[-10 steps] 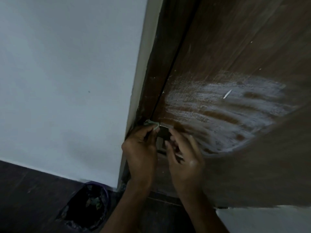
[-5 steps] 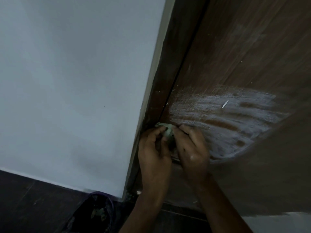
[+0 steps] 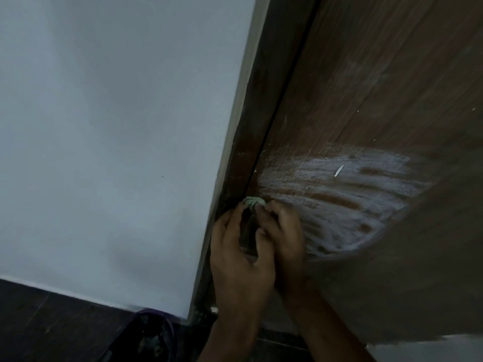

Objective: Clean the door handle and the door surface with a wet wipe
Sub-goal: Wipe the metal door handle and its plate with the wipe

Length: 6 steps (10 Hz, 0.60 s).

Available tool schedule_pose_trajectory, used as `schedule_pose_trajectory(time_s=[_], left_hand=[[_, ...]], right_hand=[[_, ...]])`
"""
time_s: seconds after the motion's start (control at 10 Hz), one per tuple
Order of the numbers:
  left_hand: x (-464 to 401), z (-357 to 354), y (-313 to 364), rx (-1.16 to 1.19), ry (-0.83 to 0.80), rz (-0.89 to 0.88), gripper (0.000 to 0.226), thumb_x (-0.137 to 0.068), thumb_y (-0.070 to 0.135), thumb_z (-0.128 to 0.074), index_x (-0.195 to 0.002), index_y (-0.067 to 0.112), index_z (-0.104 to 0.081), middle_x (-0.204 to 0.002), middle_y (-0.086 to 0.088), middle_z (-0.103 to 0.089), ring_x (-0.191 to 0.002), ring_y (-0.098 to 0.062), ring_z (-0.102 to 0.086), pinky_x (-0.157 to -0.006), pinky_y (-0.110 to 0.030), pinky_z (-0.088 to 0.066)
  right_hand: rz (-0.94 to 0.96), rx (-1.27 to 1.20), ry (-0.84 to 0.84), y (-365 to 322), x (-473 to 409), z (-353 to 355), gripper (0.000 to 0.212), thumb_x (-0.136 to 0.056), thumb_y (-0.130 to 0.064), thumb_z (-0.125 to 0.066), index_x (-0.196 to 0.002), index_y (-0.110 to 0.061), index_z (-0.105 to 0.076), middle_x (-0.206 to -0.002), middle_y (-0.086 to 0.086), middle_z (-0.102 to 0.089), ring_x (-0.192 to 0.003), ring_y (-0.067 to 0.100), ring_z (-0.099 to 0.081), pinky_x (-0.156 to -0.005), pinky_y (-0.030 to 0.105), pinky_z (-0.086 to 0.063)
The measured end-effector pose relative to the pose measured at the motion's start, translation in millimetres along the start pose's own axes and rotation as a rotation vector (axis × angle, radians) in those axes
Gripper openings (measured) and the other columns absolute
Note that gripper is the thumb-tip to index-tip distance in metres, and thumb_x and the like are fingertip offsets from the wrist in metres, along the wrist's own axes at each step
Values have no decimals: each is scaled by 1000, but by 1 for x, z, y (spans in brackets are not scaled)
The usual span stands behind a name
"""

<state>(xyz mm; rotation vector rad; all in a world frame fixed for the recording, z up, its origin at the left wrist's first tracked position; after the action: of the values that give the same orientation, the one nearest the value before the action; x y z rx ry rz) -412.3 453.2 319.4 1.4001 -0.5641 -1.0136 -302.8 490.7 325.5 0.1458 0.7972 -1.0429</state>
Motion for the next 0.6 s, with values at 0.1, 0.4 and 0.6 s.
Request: schedule_pose_trajectory(time_s=[0.1,0.4,0.6], left_hand=[[0,3,20,-22,0,-156,54,-89,37,-52,-137,14,-59,-134,-2,-59,-123,-12,-56,-103,-23,-46],[-14,-7,36,-79,-73,-169,55,-97,37,-34,-149,22,-43,-147,3,-45,-133,-6,-42,-110,-14,-31],[-10,3,39,70,36,-246,48,-101,22,-39,-147,11,-45,-142,-2,-47,-133,-7,-45,-107,-18,-38]], right_hand=[[102,61,150,-1,-37,40,17,-99,-1,-63,-110,9,-73,-110,22,-68,-103,31,-63,-97,31,-52],[147,-35,-53,-9,-32,23,39,-101,-29,-50,-123,-2,-66,-118,5,-63,-105,19,-60,-90,42,-54],[202,101,395,-28,-88,76,16,-99,-1,-65,-109,8,-74,-105,21,-70,-93,28,-64,-96,19,-41]])
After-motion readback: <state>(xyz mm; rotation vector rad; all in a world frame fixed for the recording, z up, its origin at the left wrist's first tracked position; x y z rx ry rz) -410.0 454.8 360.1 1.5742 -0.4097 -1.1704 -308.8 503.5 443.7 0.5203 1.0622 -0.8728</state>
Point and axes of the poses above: each hand's wrist, its own x-axis away from the middle knuckle, its own z-axis out of the back of the hand, y = z × x, the point moved 8 cm from there along -x, towards the middle knuckle
